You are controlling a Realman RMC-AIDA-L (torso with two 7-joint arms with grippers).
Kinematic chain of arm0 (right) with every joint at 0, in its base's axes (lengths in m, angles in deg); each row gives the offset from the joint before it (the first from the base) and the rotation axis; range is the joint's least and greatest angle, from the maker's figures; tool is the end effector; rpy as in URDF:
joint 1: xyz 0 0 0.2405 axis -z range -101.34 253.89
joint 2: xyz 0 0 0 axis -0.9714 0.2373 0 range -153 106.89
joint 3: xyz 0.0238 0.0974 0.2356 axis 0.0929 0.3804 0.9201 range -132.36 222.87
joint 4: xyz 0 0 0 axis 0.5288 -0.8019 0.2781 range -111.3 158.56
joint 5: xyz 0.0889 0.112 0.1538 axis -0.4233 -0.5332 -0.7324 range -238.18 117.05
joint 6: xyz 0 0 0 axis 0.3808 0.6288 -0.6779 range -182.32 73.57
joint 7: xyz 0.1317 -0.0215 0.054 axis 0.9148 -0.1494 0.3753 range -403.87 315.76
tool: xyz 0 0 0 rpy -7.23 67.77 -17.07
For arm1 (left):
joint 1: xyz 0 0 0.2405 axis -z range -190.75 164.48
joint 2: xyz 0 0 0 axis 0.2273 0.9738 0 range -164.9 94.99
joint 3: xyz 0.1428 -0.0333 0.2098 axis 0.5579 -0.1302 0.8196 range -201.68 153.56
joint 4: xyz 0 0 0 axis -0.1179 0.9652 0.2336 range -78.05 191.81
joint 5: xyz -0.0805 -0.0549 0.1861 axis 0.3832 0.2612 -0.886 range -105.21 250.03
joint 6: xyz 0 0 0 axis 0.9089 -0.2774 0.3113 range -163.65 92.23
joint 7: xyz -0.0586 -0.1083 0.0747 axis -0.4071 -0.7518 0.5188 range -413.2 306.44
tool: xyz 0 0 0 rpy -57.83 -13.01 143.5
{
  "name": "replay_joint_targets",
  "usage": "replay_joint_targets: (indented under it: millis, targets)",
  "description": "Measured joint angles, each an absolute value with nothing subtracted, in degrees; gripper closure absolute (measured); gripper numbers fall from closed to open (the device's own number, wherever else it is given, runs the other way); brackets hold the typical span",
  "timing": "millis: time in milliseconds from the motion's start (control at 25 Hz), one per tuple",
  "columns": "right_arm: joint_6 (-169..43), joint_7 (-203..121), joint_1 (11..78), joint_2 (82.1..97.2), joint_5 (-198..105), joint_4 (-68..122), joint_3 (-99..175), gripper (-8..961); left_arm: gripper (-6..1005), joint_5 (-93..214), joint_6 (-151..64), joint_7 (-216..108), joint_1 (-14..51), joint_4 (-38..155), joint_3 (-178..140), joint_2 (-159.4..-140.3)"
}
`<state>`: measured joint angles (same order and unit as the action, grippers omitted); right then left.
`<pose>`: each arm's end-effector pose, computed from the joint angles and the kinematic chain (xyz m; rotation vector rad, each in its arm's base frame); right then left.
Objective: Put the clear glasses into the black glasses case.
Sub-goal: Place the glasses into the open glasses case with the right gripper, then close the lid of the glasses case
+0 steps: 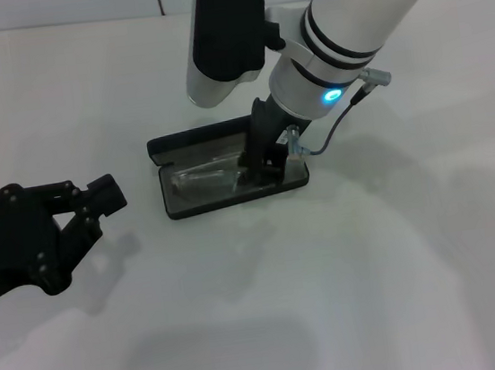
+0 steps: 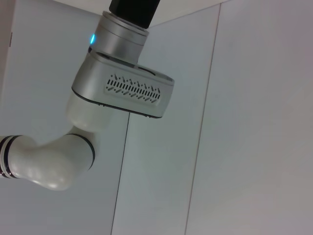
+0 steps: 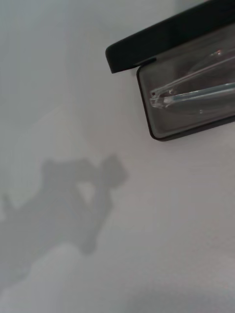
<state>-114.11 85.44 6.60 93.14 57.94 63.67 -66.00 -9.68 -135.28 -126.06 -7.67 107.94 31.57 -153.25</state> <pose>0.0540 0.3974 -0.1206 -2.9305 0.0044 -0.5240 -0.2807 0.2369 0.0468 -2.5014 -0.4434 -1.0828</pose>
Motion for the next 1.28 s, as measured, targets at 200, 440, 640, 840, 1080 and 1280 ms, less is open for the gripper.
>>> replay_joint_targets:
  millis: [200,440,640,840,1080,1280]
  targets:
    - [-113.3,85.4,7.7,93.13,58.0,65.5,-66.0,747,936,-9.7,-135.2,-126.1,-7.7,107.9,31.6,-153.25]
    - [-112.9,85.4,9.2,93.13,58.3,68.1,-65.7,743,936,-9.7,-135.1,-126.1,-7.7,107.9,31.6,-153.25]
    - [-112.9,85.4,9.8,93.13,59.5,69.4,-65.5,740,936,-9.7,-135.1,-126.1,-7.7,107.8,31.6,-153.26]
    - [-112.8,85.4,12.9,93.13,61.7,73.9,-63.4,736,936,-9.7,-135.1,-126.1,-7.7,107.9,31.6,-153.25]
    - [-112.6,82.9,24.6,93.09,62.2,86.8,-55.7,732,937,-9.6,-135.1,-126.0,-7.6,107.9,28.6,-153.72]
    - [-107.9,72.7,41.7,92.90,51.9,96.9,-51.4,729,937,-9.0,-135.1,-126.9,-5.4,107.9,26.4,-154.40]
